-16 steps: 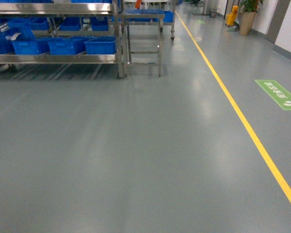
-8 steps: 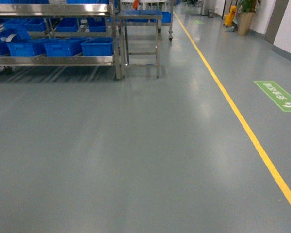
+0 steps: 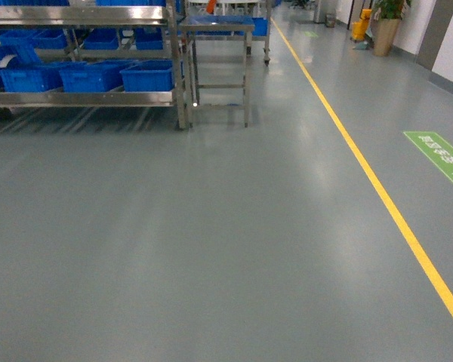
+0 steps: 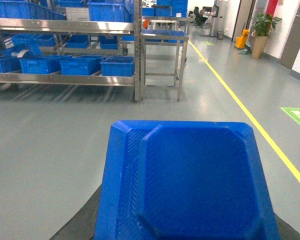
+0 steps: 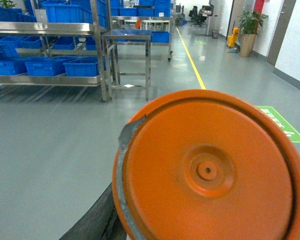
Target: Sort blue parts and orange caps into right shelf containers
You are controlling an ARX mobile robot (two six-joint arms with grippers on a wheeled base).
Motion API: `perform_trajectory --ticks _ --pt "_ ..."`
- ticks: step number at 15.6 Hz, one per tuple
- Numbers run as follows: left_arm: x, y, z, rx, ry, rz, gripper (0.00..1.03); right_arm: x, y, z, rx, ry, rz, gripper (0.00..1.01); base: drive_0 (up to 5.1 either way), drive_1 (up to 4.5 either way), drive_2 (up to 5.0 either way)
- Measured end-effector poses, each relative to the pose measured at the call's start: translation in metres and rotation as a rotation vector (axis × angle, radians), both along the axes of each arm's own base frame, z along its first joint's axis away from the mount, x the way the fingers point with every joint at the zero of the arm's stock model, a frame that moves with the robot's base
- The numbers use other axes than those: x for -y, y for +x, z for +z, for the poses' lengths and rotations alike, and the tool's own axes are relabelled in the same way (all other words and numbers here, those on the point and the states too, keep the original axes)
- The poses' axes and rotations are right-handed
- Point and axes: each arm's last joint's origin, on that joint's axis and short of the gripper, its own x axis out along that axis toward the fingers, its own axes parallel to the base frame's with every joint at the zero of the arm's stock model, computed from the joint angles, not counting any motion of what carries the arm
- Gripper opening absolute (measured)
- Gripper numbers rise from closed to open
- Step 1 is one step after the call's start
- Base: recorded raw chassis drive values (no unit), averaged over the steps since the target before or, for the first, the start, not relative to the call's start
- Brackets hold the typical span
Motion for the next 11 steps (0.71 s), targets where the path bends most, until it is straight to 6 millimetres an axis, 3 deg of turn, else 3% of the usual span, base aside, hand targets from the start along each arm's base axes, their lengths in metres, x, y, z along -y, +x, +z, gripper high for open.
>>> perform_trajectory --ticks 11 --pt "0.0 0.0 0.0 0.0 0.0 0.001 0.42 0.0 0.0 0.0 0.0 0.0 0.0 0.44 0.0 4.25 -4.2"
